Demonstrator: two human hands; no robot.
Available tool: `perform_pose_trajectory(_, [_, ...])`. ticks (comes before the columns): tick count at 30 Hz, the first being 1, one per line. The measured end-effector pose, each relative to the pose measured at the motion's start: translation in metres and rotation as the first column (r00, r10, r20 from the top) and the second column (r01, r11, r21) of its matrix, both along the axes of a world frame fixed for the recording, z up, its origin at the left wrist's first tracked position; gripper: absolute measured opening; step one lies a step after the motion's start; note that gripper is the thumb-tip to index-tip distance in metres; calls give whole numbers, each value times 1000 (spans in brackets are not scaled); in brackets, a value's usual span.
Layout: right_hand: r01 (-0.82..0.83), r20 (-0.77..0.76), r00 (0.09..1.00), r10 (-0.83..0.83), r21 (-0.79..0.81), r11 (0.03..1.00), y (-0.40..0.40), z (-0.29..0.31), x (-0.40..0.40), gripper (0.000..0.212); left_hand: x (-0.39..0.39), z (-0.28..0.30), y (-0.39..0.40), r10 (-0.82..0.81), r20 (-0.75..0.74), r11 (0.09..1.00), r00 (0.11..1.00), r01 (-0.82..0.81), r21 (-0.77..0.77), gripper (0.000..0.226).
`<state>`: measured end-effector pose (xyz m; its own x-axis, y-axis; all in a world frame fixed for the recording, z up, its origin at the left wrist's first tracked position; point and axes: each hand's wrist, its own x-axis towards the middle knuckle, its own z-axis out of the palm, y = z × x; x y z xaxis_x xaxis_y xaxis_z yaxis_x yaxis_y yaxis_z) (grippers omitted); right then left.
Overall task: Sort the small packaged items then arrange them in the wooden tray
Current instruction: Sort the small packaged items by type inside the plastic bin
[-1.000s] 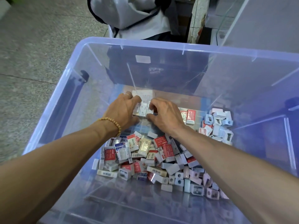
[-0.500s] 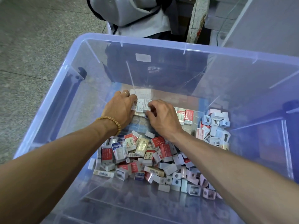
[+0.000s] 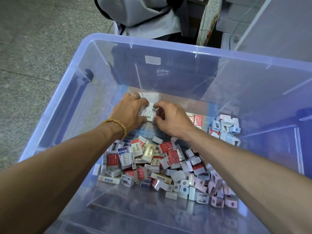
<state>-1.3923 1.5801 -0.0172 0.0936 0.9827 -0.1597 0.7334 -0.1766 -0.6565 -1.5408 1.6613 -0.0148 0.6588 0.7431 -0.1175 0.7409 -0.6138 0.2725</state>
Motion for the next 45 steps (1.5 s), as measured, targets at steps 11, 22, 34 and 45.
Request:
perform_pose_trajectory(11, [-208, 99, 945, 311, -551, 809, -37, 27, 38, 32, 7, 13, 2, -130, -189, 991, 973, 126, -36, 43])
perform_pose_trajectory(22, [-198, 4, 967, 253, -608, 769, -59, 29, 31, 40, 2, 17, -51, -427, -328, 846, 843, 244, -475, 75])
perform_pose_trajectory(34, [-213, -111, 977, 183, -610, 763, -62, 32, 25, 33, 2, 17, -52, -411, -258, 799, 874, 209, -565, 54])
perform_pose_trajectory(45, [-220, -219, 970, 102, -627, 748, -65, 30, 21, 25, 4, 16, -52, -361, -223, 783, 905, 165, -600, 75])
